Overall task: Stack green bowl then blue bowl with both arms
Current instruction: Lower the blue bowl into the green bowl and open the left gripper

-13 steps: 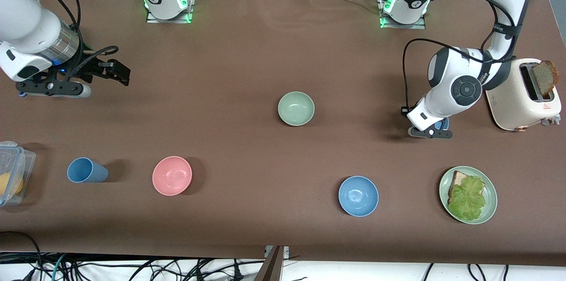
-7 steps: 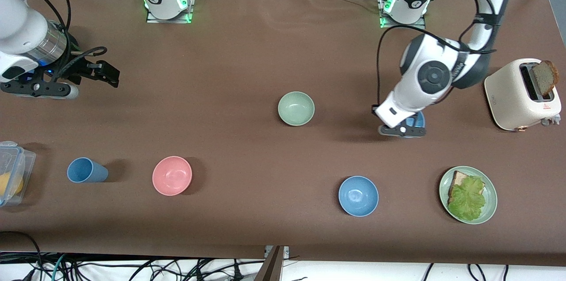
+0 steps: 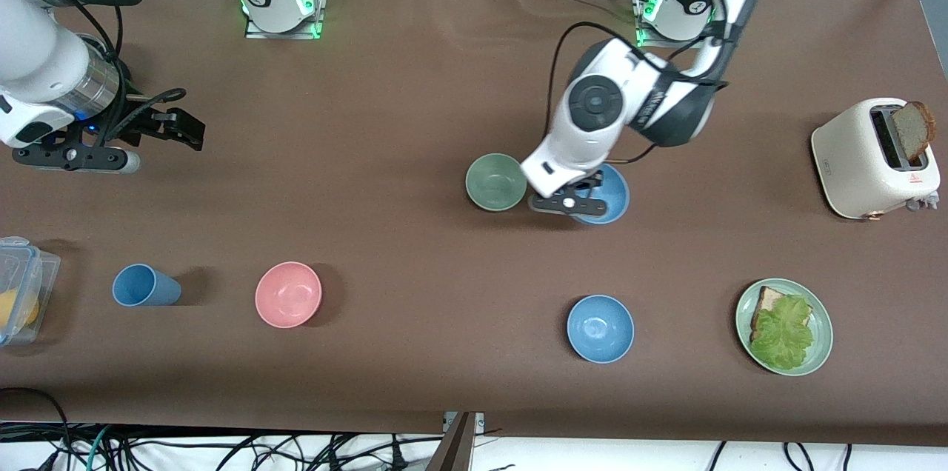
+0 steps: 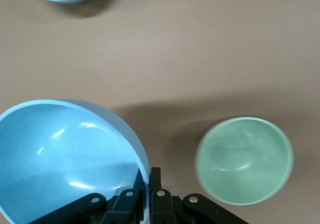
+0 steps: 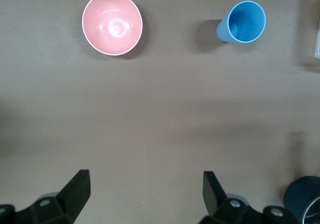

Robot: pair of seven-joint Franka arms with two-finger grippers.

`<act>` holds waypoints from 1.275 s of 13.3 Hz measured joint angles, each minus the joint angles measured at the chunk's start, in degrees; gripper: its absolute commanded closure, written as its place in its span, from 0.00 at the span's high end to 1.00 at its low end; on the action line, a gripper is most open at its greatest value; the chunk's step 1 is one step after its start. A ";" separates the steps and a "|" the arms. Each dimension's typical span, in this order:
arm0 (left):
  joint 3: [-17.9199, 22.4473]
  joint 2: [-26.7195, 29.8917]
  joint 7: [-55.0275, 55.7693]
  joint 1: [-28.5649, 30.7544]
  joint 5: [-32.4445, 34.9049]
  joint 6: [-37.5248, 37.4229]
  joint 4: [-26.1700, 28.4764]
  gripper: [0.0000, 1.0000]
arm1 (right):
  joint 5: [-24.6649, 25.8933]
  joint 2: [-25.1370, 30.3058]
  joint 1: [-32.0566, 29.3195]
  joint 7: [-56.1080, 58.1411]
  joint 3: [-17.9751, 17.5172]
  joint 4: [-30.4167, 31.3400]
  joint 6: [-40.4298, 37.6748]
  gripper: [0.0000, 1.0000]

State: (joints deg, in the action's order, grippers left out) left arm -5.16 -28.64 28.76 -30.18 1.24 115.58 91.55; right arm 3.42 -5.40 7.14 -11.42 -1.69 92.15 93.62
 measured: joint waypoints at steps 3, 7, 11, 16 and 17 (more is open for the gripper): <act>0.18 -5.47 2.06 -3.35 0.00 -0.23 -5.49 0.00 | 0.00 -0.04 -0.24 0.00 0.02 0.01 0.25 0.99; 1.38 -9.13 3.19 -6.73 0.00 -3.49 -10.60 0.00 | 0.00 -0.17 -0.30 0.00 0.03 0.10 0.30 0.99; 1.71 -12.85 9.44 -10.41 0.00 -6.74 -16.37 0.00 | 0.00 -0.31 -0.40 0.00 0.04 0.73 0.78 0.99; 1.94 -16.72 13.86 -13.25 0.00 -6.79 -20.03 0.00 | 0.00 -0.36 -0.43 0.00 0.05 0.97 0.99 0.99; 1.97 -17.69 14.25 -13.70 0.00 -6.79 -20.99 0.00 | 0.01 -0.36 -0.46 0.00 0.05 0.98 0.99 0.99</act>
State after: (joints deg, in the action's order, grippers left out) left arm -3.19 -46.33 43.01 -43.88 1.24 108.79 70.56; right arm 3.42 -5.76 6.68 -11.42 -1.64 93.13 94.61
